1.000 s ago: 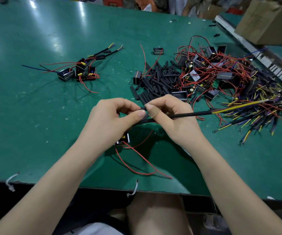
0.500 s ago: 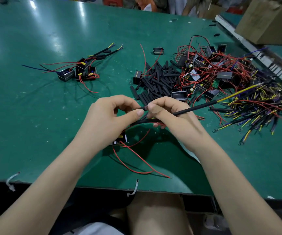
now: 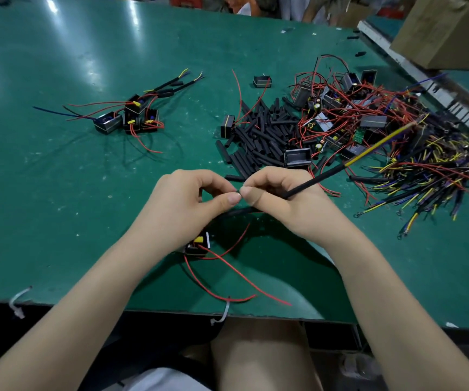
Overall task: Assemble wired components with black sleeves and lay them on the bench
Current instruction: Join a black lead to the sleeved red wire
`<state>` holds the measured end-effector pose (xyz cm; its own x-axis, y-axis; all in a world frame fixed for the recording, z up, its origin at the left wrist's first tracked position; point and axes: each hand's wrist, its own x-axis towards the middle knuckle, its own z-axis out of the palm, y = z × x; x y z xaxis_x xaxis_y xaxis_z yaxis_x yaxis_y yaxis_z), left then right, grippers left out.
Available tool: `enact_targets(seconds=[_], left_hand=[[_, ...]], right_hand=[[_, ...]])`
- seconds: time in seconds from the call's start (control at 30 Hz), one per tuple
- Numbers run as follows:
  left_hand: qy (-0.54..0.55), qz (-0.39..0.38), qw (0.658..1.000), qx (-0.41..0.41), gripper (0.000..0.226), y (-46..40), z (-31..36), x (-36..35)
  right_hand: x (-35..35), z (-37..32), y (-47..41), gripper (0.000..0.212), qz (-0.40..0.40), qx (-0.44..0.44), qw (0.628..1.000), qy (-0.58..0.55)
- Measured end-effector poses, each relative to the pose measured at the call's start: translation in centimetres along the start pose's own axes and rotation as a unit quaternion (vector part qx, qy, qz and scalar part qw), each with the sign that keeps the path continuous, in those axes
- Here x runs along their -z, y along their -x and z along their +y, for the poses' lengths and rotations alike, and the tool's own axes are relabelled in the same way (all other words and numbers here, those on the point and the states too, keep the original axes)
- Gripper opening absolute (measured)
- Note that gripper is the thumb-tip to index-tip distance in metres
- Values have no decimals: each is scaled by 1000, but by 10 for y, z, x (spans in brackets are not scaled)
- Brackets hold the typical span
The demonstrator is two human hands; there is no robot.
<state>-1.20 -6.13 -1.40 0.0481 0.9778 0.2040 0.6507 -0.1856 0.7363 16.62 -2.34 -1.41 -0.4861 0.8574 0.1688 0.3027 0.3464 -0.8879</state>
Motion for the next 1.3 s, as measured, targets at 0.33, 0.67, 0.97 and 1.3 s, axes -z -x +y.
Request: enact_targets(seconds=[0.33,0.67,0.97,1.3], left_hand=[[44,61,997,-7,14,-4,-1,-5],[-4,41,997,-60,17,-8,8,-5],[60,39,996,-61,15,-9,3,-4],[68,30,992,-98,20,-6,1,1]], right_hand=[[-1,-1,-2,22,21,-125,989,-80],[-5,1,-6,12,70,-114,981,-140],[-5,4,-5,14,26,-124,974,-188],[-8,-1,-4,14,82,-111,977,-164]])
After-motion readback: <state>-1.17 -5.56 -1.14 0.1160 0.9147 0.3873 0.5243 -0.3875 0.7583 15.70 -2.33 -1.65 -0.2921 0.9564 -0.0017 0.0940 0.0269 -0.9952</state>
